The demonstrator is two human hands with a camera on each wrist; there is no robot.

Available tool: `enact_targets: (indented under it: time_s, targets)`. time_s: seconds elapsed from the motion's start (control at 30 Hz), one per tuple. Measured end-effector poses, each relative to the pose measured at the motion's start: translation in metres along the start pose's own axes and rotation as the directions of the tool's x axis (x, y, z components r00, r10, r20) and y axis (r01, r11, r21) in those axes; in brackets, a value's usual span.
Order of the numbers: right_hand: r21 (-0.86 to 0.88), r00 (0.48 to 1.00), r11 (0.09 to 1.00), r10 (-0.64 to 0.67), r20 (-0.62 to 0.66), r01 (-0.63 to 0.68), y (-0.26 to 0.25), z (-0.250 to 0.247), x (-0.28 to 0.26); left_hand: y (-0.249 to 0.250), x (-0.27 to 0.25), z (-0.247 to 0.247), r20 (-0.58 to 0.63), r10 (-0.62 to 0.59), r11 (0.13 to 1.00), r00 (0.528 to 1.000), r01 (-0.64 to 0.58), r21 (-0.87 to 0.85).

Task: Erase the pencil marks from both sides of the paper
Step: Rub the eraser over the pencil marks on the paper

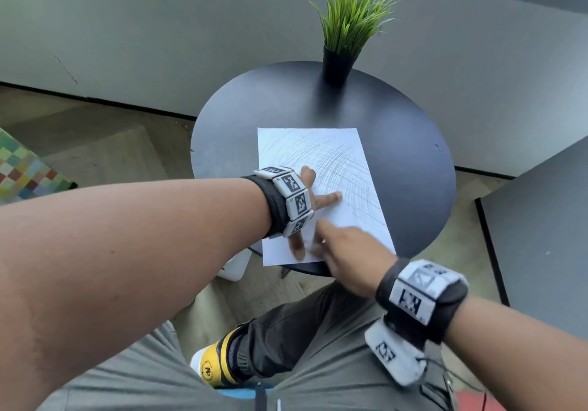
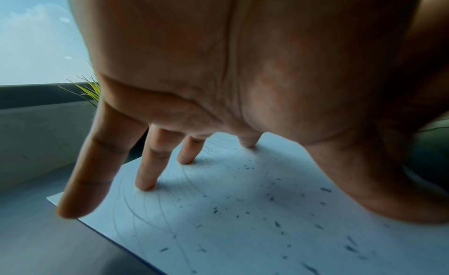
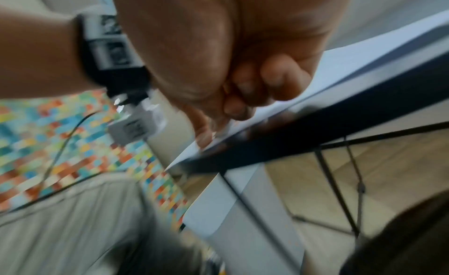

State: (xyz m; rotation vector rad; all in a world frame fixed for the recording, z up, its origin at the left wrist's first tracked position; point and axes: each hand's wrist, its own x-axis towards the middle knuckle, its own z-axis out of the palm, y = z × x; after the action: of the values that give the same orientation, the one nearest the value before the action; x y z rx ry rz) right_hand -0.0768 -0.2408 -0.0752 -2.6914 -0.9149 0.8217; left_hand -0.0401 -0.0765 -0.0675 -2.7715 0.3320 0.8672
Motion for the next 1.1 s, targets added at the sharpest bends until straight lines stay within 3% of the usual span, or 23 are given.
enact_targets:
  time_s: [0.1, 0.13, 0.2, 0.3, 0.37, 0.47, 0.53, 0.6, 0.67, 0.73, 0.8, 0.87, 1.1]
  targets:
    - [0.099, 0.954, 0.967, 0.248, -0.167, -0.234, 0.039, -0.031, 0.023, 0.000, 0.000, -0.001, 0.008, 0.004, 1.000, 1.000, -0.004, -0.011]
    - [0.118, 0.940, 0.959, 0.277, -0.201, -0.258, 0.041, -0.033, 0.025, -0.001, -0.001, 0.000, 0.007, 0.003, 1.000, 1.000, -0.003, -0.017]
    - [0.043, 0.973, 0.987, 0.162, -0.163, -0.157, 0.023, -0.022, 0.018, -0.001, -0.001, 0.001, -0.008, 0.008, 1.000, 1.000, -0.008, -0.019]
    - [0.009, 0.999, 0.999, -0.045, 0.012, 0.045, -0.007, 0.002, -0.004, -0.002, 0.000, 0.002, -0.021, 0.011, 1.000, 1.000, -0.011, -0.010]
    - [0.029, 0.998, 0.998, 0.052, -0.031, -0.052, 0.012, -0.011, 0.007, -0.001, 0.000, 0.002, -0.019, 0.010, 1.000, 1.000, -0.011, -0.007]
    - [0.158, 0.931, 0.947, 0.309, -0.194, -0.281, 0.048, -0.041, 0.026, -0.002, 0.001, 0.002, -0.008, 0.006, 1.000, 1.000, -0.006, -0.014]
    - [0.164, 0.937, 0.955, 0.278, -0.211, -0.246, 0.043, -0.036, 0.024, -0.001, 0.001, 0.002, -0.009, 0.001, 1.000, 1.000, -0.001, -0.010]
    - [0.088, 0.988, 0.991, 0.109, -0.112, -0.099, 0.018, -0.014, 0.010, -0.002, 0.001, 0.003, -0.020, 0.005, 1.000, 1.000, -0.005, -0.007]
    - [0.047, 1.000, 0.999, -0.024, 0.002, 0.024, 0.004, 0.000, -0.003, -0.002, -0.001, 0.003, -0.015, 0.002, 1.000, 1.000, -0.002, -0.004]
    - [0.051, 0.998, 0.997, 0.052, -0.033, -0.051, 0.020, -0.008, 0.005, -0.001, -0.001, 0.001, -0.007, 0.003, 1.000, 1.000, -0.004, -0.009]
    - [0.159, 0.967, 0.967, 0.218, -0.128, -0.197, 0.044, -0.026, 0.016, -0.001, -0.001, 0.000, 0.000, -0.001, 1.000, 1.000, 0.001, -0.008]
    - [0.229, 0.942, 0.942, 0.289, -0.172, -0.247, 0.057, -0.035, 0.021, -0.001, -0.002, 0.000, 0.007, -0.010, 1.000, 1.000, 0.010, -0.012]
    - [0.060, 0.964, 0.981, 0.190, -0.183, -0.182, 0.046, -0.031, 0.016, 0.010, -0.011, 0.010, -0.073, -0.087, 0.988, 0.994, 0.077, -0.133]
